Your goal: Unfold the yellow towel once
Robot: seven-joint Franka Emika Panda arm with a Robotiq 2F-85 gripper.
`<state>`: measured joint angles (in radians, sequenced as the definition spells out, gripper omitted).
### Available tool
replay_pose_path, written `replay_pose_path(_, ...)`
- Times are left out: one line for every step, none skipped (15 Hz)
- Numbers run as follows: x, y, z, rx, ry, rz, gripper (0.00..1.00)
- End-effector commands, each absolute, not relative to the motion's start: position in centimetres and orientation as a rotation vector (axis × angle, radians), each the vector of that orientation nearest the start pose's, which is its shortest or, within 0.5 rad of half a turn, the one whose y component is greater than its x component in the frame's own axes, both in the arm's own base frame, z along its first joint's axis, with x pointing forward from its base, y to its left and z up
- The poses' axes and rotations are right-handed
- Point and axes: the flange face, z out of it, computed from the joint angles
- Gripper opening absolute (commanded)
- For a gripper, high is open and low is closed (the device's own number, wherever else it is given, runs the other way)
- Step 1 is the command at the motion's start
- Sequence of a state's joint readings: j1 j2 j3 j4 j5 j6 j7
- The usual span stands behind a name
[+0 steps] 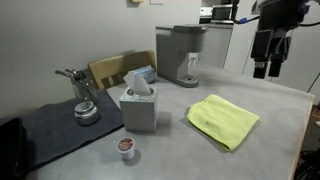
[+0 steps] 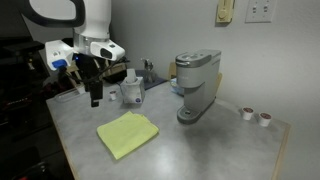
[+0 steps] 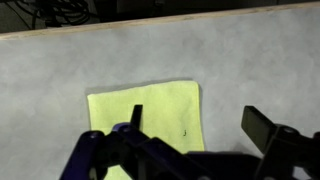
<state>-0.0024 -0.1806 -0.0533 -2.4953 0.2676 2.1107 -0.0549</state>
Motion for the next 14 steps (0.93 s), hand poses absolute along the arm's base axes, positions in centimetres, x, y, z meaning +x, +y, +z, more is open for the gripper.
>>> replay_pose_path(43.4, 1.2, 33.4, -2.890, 0.257, 0.196, 1.00)
replay_pose_path(43.7, 2.1, 32.9, -2.908, 0.261, 0.165, 1.00)
replay_pose_path(42.3, 5.8, 32.9, -2.925, 0.268, 0.124, 1.00)
replay_pose_path(41.8, 8.1, 32.7, -2.938, 0.281, 0.099, 1.00)
replay_pose_path(41.5, 10.6, 32.1, -2.960, 0.288, 0.074, 1.00)
replay_pose_path(41.0, 12.8, 31.2, -2.984, 0.291, 0.056, 1.00)
replay_pose_path(40.4, 15.2, 31.0, -3.005, 0.285, 0.044, 1.00)
replay_pose_path(39.6, 17.2, 29.8, -3.038, 0.277, 0.042, 1.00)
replay_pose_path(38.7, 18.7, 29.4, -3.081, 0.272, 0.063, 1.00)
replay_pose_path(39.4, 17.3, 30.9, -3.040, 0.266, 0.062, 1.00)
replay_pose_path(38.6, 18.7, 30.4, -3.066, 0.265, 0.070, 1.00)
replay_pose_path(38.3, 19.4, 30.1, -3.078, 0.263, 0.076, 1.00)
replay_pose_path(38.2, 19.5, 30.0, -3.081, 0.262, 0.078, 1.00)
replay_pose_path(38.3, 19.3, 30.0, -3.080, 0.268, 0.078, 1.00)
